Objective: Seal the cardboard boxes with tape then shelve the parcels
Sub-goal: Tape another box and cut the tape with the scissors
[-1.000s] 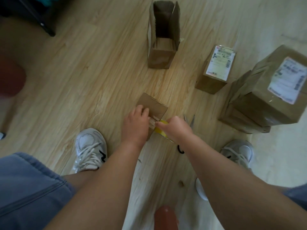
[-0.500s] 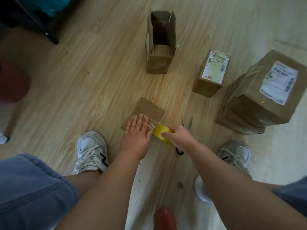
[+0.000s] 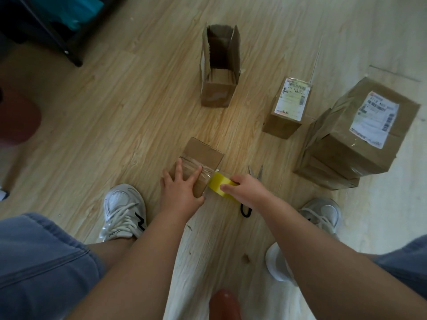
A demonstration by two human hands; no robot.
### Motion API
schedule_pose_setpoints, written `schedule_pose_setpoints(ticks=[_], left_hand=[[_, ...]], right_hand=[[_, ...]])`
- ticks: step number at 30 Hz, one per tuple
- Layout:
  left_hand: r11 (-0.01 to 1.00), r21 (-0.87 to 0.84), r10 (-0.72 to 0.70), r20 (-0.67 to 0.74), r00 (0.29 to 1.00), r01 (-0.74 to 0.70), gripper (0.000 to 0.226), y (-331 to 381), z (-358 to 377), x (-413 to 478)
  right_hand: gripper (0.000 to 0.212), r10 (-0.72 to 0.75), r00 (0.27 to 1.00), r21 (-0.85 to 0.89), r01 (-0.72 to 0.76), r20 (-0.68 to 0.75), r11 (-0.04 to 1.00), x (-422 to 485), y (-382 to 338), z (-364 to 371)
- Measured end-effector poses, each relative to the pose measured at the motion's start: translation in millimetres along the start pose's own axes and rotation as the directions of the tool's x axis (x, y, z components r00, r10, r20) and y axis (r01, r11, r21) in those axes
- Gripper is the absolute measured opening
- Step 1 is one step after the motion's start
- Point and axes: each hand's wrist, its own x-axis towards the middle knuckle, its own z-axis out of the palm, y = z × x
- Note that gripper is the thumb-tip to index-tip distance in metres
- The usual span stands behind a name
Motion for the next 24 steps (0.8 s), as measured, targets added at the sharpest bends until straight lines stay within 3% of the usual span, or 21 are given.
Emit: schedule_pose_setpoints(ticks=[6, 10, 12, 15, 18, 22, 24], left_hand=[[0.955, -0.297, 0.002, -0.009, 1.000, -0.004, 0.088, -7.4, -22.8, 8.4], [0.809, -0.588, -0.032, -0.010, 0.999, 0.020, 0.092, -4.5, -44.5, 9.4], [0.738, -0.674, -0.043, -0.029, 0.999, 0.012, 0.082, -1.2, -53.5, 7.7], [0.688, -0.726, -0.049, -0.044, 0.998, 0.001, 0.057, 7.6, -68.1, -0.7], [0.665, -0.747, -0.025, -0.050, 0.998, -0.020, 0.058, 14.9, -74.5, -13.3], [0.677, -0.736, 0.011, -0.011, 1.000, -0.015, 0.043, 17.3, -67.0, -24.6], [0.637, -0.771, -0.056, -0.015, 0.998, 0.024, 0.034, 15.8, -70.8, -23.4]], right_hand=[[0.031, -0.037, 0.994, 0.079, 0.045, -0.098, 0.996, -6.1, -16.6, -19.0], [0.052, -0.069, 0.989, 0.176, 0.092, -0.134, 0.980, -17.6, -27.9, -38.5], [0.058, -0.040, 0.991, 0.283, 0.076, -0.128, 0.956, -28.0, -30.7, -47.3], [0.060, 0.004, 0.986, 0.423, 0.066, -0.164, 0.904, -38.8, -29.1, -54.5], [0.055, 0.006, 0.980, 0.471, 0.091, -0.200, 0.877, -47.8, -27.6, -54.3], [0.049, 0.048, 0.975, 0.425, 0.049, -0.216, 0.904, -53.0, -31.9, -47.7], [0.048, 0.057, 0.978, 0.370, 0.023, -0.202, 0.929, -50.8, -34.8, -51.6]])
